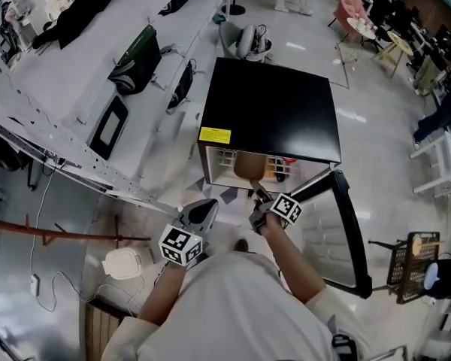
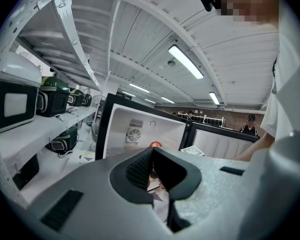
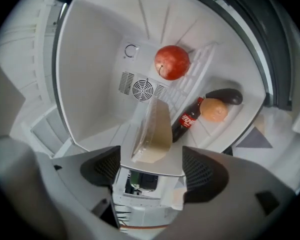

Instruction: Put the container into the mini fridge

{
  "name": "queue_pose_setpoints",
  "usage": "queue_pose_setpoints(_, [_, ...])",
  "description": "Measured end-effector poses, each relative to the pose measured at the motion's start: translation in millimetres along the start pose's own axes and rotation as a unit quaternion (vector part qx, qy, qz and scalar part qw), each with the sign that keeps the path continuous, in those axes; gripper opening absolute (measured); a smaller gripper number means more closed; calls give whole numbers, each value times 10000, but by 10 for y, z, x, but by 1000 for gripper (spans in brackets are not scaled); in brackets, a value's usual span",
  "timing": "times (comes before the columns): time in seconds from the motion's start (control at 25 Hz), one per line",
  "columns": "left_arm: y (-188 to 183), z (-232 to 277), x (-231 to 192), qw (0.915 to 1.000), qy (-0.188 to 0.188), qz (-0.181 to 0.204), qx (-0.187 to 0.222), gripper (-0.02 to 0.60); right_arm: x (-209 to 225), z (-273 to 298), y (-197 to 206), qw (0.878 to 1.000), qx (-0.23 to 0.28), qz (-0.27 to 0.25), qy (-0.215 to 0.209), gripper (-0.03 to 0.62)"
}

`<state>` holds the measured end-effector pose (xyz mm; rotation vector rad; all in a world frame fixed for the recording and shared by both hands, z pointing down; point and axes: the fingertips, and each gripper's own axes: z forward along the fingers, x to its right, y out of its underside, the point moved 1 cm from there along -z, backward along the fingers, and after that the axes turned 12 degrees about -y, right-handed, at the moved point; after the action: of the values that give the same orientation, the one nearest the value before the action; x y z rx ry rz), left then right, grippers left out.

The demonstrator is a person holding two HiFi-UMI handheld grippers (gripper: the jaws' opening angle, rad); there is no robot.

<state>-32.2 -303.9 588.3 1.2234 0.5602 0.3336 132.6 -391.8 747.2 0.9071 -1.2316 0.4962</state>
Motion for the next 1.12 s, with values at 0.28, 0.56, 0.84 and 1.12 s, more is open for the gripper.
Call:
queue_pose_setpoints(0.28, [35, -24, 38, 10000, 77, -25, -23, 5, -193, -55, 221, 9694, -727, -2245, 681, 356])
queue_pose_setpoints(0.56, [29, -94, 5, 10000, -7, -37, 9, 5, -367, 144, 423, 8881, -1593, -4234, 817, 330])
queue_pose_setpoints(0.84, [34, -181, -102, 9997, -214, -64, 43, 5, -354, 336, 485, 8665, -1896, -4560, 721, 330])
queue_pose_setpoints(1.12, [12, -203, -194, 9992, -370, -97, 100, 5, -303, 443, 321, 8589, -1872, -4676, 928, 367])
